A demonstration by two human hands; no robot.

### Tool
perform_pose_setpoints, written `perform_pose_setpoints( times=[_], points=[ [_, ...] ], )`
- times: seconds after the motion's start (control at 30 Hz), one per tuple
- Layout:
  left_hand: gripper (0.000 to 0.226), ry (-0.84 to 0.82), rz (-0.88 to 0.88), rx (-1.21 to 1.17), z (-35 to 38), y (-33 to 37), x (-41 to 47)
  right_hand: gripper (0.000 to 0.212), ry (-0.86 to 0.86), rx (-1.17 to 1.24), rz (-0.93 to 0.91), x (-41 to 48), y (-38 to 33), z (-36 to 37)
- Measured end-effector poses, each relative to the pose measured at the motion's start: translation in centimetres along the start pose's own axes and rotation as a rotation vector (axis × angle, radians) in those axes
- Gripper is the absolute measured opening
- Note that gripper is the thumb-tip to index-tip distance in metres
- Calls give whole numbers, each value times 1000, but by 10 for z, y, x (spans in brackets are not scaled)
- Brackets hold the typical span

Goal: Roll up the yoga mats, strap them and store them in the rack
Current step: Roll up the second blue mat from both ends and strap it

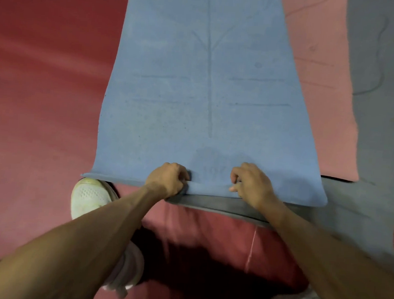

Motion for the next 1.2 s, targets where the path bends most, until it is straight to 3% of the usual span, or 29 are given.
perform_pose_setpoints(
  times=[0.2, 0.33, 0.43, 0.63, 0.83, 1.0, 1.2],
  points=[
    [26, 182, -25, 84, -7, -2, 12, 33, 310, -142, -271, -10, -26, -15],
    [26, 253, 32, 191, -7, 2, 12, 16, 368, -265, -405, -19, -31, -17],
    [25, 300, 171, 325, 0, 5, 11, 27, 310, -282, -423, -20, -27, -9],
    [25, 306, 435, 242, 5, 21, -1, 25, 247, -299, -302, -5, -25, 3],
    [46, 217, 367, 366, 24, 15, -7, 26, 235, -298, -280, 0, -25, 3],
    [41, 230, 312, 335, 28, 16, -7, 17, 78, -304, -235, 6, -25, 4],
    [37, 63, 233, 167, 25, 8, 2, 17, -89, -284, -181, 10, -21, 10]
  ],
)
Point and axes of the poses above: each hand's wrist, its own x-axis towards the middle knuckle, its own z-axis out of the palm, y = z × x, the point moved 7 cm from there along x, towards the middle knuckle, and after that the axes turned 9 degrees about -x, right-handed, at the moved point
